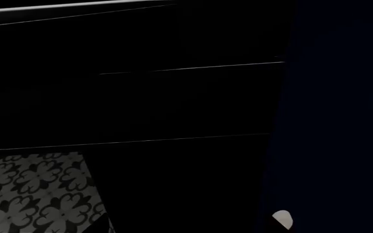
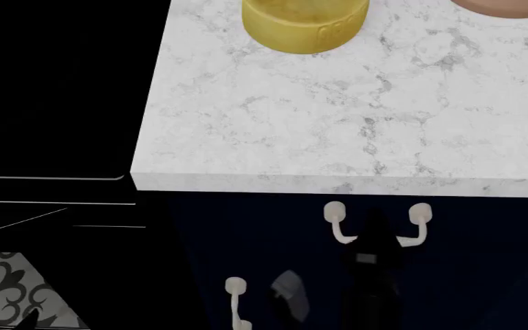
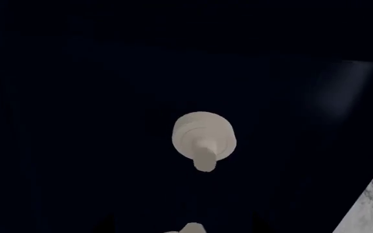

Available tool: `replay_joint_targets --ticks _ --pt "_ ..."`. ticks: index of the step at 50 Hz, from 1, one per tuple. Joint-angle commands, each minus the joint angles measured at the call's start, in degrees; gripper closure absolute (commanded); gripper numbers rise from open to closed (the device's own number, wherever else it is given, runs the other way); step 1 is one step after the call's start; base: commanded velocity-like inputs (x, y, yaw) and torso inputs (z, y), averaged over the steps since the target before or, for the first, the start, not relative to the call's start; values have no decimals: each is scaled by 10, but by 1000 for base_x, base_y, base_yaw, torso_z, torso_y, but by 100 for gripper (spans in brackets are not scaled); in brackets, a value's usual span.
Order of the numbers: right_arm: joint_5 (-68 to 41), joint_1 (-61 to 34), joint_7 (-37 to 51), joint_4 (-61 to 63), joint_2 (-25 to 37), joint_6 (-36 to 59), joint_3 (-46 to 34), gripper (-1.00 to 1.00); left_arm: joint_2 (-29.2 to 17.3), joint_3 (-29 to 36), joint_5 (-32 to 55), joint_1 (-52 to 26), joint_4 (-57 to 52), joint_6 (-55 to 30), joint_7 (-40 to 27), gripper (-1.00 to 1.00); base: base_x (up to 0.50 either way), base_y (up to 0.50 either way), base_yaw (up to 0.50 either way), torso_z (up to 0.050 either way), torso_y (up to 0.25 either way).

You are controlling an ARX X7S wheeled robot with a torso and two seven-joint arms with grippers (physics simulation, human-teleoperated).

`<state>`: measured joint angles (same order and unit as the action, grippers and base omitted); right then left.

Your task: Open the right drawer.

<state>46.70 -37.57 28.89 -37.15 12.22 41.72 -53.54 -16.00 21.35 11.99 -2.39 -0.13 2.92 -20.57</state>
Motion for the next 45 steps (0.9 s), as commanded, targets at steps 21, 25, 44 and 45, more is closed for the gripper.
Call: replay_joint_targets --ticks 21,25,44,45 --pt "-21 -32 27 -65 -12 -45 4 100 -4 8 0 -2 -1 -1 -6 -100 1 0 0 0 0" --pt "-13 -29 22 -48 -9 -33 0 100 -4 8 1 -3 1 0 -5 -100 3 0 0 0 0" --pt "56 32 -5 97 38 56 -27 100 -7 11 2 -3 -1 -1 -9 -100 1 0 0 0 0" --pt "62 37 -15 117 44 66 -29 100 -7 11 3 -3 -1 0 -9 -100 0 0 0 0 0"
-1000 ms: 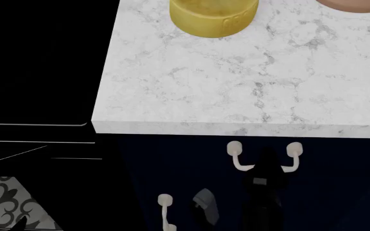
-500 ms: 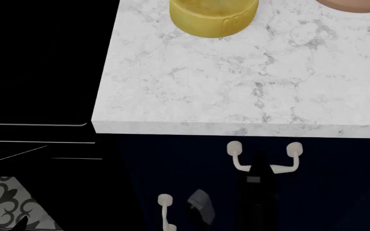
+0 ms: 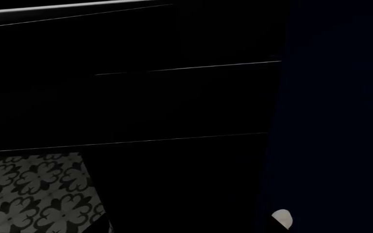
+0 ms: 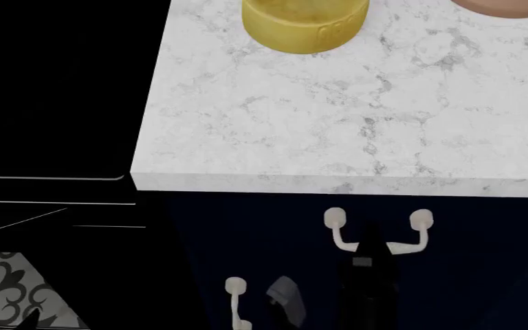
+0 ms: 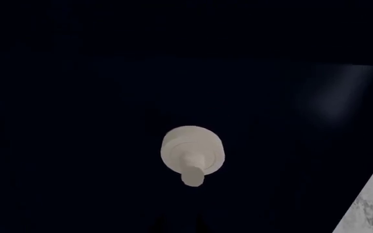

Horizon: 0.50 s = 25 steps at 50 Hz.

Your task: Open the right drawer.

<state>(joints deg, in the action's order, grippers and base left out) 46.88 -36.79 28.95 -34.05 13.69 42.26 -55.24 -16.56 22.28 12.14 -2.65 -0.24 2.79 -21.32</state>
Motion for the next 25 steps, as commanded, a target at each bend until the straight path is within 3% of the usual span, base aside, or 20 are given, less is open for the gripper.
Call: replay_joint_targets --ticks 1,14,25 --pt "57 32 -8 82 29 56 -10 100 -1 1 1 0 1 1 -2 -100 0 0 0 0 0" --pt "70 89 4 144 52 86 -4 100 -2 4 0 -1 4 6 -5 -100 -1 0 0 0 1" --pt "144 101 -67 245 92 149 -39 100 -3 4 2 -1 3 7 -6 -100 0 0 -1 0 1"
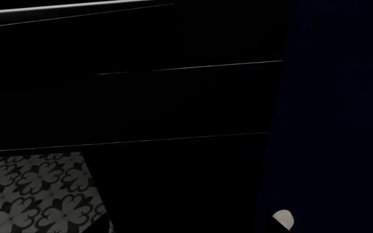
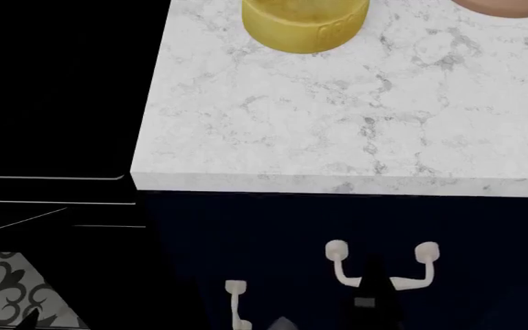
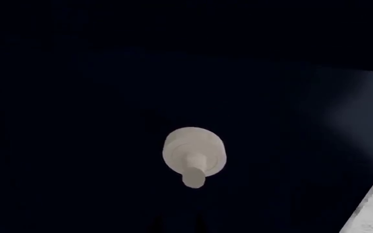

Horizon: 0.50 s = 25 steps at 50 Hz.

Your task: Open the right drawer.

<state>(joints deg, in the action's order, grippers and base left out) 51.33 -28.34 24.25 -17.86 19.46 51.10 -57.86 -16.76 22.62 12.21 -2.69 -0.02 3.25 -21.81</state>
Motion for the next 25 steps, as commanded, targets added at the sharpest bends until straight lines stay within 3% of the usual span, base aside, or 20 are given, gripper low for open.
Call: replay_joint_targets --ticks 1,25 --pt "98 19 -19 88 37 60 -12 100 -1 1 2 0 1 2 -2 -100 0 0 0 0 0" --pt "101 67 5 114 47 70 -7 100 -3 5 4 -1 1 2 -5 -100 0 0 -1 1 2"
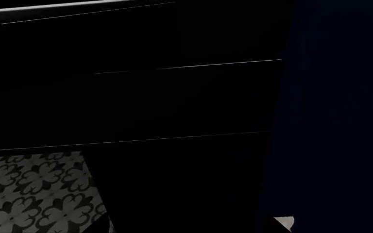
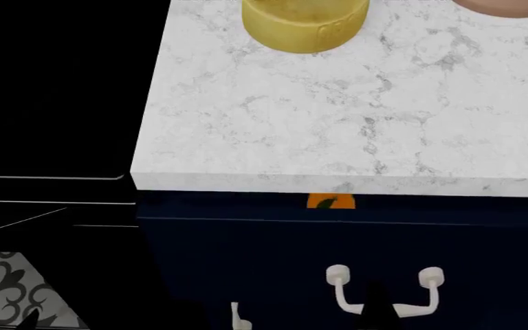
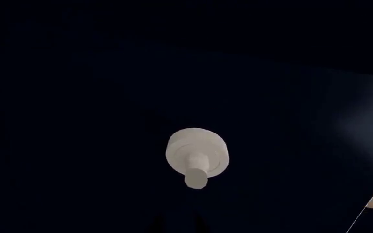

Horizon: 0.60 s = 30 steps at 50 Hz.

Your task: Open the right drawer.

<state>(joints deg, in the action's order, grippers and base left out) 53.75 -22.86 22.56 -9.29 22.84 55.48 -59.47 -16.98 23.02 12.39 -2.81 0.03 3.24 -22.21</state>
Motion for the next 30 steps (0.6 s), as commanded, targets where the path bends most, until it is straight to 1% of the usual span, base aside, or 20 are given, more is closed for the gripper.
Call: replay_joint_targets --ticks 1,7,14,30 --pt "78 13 21 32 15 28 9 100 -1 1 2 0 0 1 -1 -100 0 0 -3 0 0" --pt "90 23 11 55 28 43 10 100 -2 3 2 0 -1 1 -2 -100 0 -1 -2 0 2" --pt "85 26 21 45 24 39 13 100 -3 4 1 0 0 2 -3 -100 -1 -1 -2 0 2" --pt "90 20 14 43 20 38 9 100 -5 5 4 -1 -1 3 -5 -100 -1 -1 -2 1 2"
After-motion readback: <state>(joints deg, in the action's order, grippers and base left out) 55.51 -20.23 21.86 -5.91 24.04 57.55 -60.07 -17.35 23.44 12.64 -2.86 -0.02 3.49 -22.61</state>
